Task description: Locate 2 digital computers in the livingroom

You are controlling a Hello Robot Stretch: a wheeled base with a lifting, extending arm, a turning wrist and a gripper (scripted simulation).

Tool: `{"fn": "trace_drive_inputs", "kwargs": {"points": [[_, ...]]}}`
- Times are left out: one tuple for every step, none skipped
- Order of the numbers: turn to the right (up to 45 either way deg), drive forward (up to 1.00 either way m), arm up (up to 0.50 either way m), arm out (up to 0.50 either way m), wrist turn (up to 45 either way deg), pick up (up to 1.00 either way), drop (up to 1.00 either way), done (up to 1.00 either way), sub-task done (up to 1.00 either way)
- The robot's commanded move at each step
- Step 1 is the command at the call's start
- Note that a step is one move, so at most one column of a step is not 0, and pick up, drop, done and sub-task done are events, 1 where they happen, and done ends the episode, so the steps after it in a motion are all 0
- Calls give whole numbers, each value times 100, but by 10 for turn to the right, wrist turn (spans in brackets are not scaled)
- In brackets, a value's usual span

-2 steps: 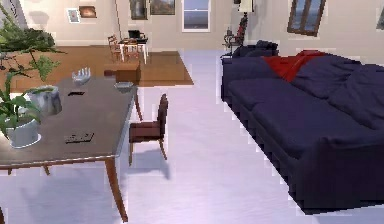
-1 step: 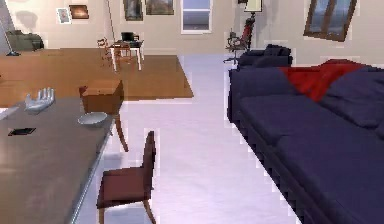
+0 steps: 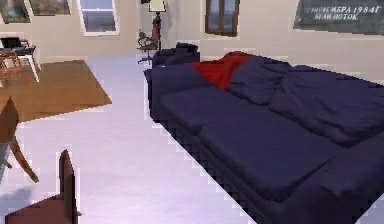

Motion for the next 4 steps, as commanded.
{"fn": "trace_drive_inputs", "kwargs": {"points": [[0, 90, 0, 0, 0, 0, 0, 0, 0], [-300, 0, 0, 0, 0, 0, 0, 0, 0], [0, 100, 0, 0, 0, 0, 0, 0, 0], [-120, 0, 0, 0, 0, 0, 0, 0, 0]]}}
